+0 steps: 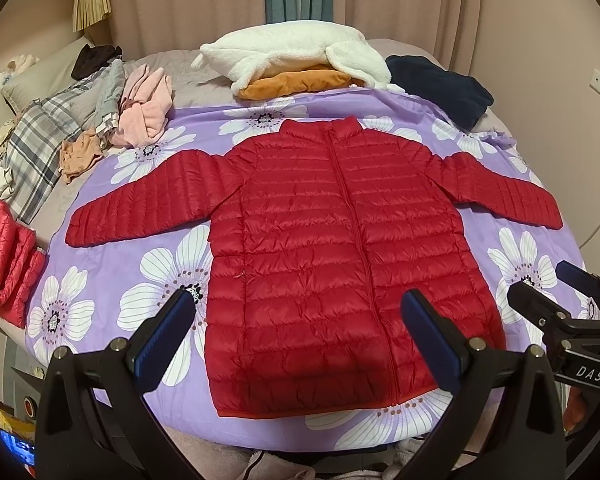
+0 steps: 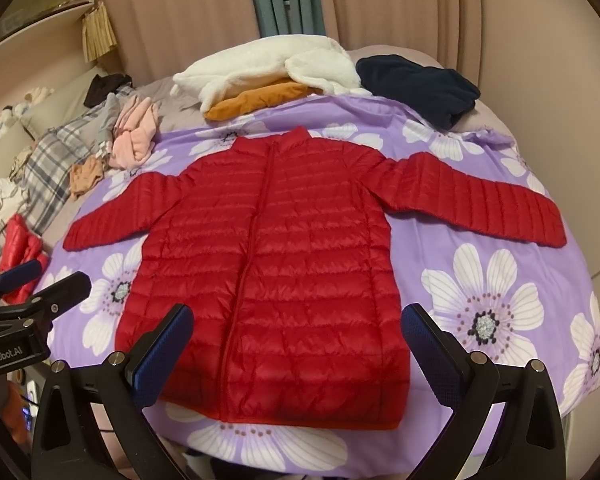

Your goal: Fold large clothes

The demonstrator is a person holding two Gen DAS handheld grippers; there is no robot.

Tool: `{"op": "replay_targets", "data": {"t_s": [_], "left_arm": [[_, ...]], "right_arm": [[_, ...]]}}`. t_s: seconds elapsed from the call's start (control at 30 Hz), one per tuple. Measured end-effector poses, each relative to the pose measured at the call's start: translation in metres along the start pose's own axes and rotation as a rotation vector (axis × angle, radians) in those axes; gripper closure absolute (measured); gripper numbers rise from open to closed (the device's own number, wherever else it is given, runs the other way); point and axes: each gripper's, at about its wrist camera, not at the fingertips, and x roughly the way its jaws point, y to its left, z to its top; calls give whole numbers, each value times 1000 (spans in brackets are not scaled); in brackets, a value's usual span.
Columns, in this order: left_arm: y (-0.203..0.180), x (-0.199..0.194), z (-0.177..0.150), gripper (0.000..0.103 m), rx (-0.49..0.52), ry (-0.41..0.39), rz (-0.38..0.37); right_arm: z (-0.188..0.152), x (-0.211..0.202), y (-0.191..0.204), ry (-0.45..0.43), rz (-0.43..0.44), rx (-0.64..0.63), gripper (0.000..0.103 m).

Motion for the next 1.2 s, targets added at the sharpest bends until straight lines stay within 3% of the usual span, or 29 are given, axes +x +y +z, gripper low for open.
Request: {"op": "replay_targets", "data": {"t_s": [1.2], "left_arm": [[3,2,-5,0,-3,6,-2]], "right_arm": [[0,1,-1,4,1,3,1]]}}
